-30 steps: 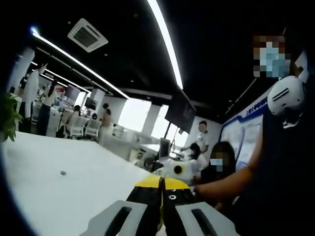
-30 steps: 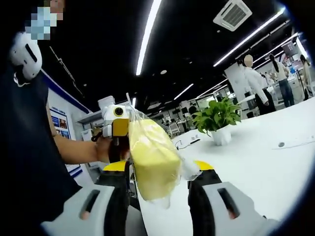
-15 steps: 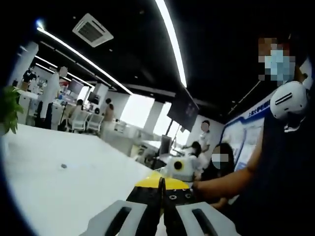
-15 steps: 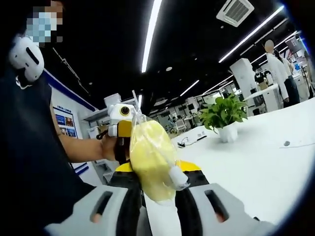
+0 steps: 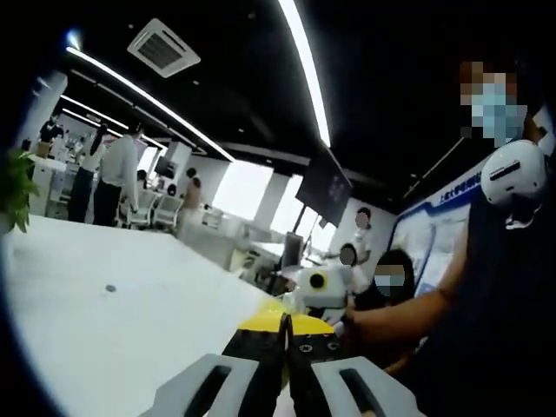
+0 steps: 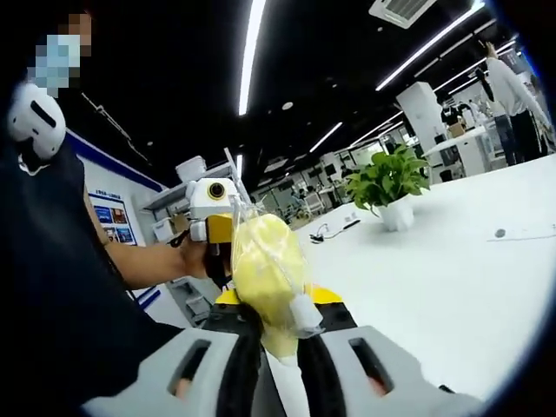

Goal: Compare the silicone blocks by pressing each to a similar depth, holding the contact briefly, and releasing to observe deformation and rebound differences across the visible hardness samples.

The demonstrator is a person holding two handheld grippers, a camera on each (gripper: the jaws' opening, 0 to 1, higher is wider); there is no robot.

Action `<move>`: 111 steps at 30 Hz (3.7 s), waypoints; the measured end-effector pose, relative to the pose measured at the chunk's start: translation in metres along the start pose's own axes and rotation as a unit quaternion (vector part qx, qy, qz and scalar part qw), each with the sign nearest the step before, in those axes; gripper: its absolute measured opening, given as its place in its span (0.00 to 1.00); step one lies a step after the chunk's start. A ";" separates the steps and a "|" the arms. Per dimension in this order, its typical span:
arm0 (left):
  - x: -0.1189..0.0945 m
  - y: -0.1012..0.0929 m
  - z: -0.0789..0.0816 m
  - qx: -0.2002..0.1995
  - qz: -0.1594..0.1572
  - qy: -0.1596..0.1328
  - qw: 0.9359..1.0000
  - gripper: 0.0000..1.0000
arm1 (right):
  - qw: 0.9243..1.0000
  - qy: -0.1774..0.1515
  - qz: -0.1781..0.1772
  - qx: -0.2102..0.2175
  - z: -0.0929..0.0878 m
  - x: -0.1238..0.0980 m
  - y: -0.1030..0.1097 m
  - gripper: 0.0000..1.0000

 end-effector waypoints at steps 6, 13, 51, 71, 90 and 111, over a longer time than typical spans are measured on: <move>-0.002 0.001 -0.002 0.032 0.009 0.010 0.999 0.00 | 1.000 0.013 0.002 0.006 -0.001 0.002 -0.001 0.07; -0.002 0.000 -0.002 0.027 0.008 0.007 1.000 0.00 | 1.000 0.019 0.008 0.015 -0.002 0.000 0.002 0.06; -0.019 0.015 -0.009 0.023 0.056 0.042 0.997 0.00 | 0.997 0.076 0.010 -0.007 -0.007 0.021 -0.003 0.03; -0.021 0.005 -0.003 0.002 0.054 0.018 0.998 0.00 | 0.997 0.062 0.010 -0.037 -0.001 0.018 0.002 0.11; -0.019 -0.003 0.009 -0.001 0.044 -0.014 0.999 0.00 | 0.996 0.015 -0.064 -0.060 0.009 0.013 -0.013 0.74; -0.020 0.006 0.007 -0.011 0.065 -0.011 0.998 0.00 | 0.972 0.008 -0.205 -0.112 0.003 -0.055 -0.056 0.96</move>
Point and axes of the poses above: the point that each gripper's makers call its tool centre point, and the gripper's own axes: x roughly forward along the fingers, y roughly to its left, z roughly out of its top, the point moved 5 cm from there along -x, roughly backward along the fingers, and after that the axes turned 10 degrees about -z, right-handed, at the moved point
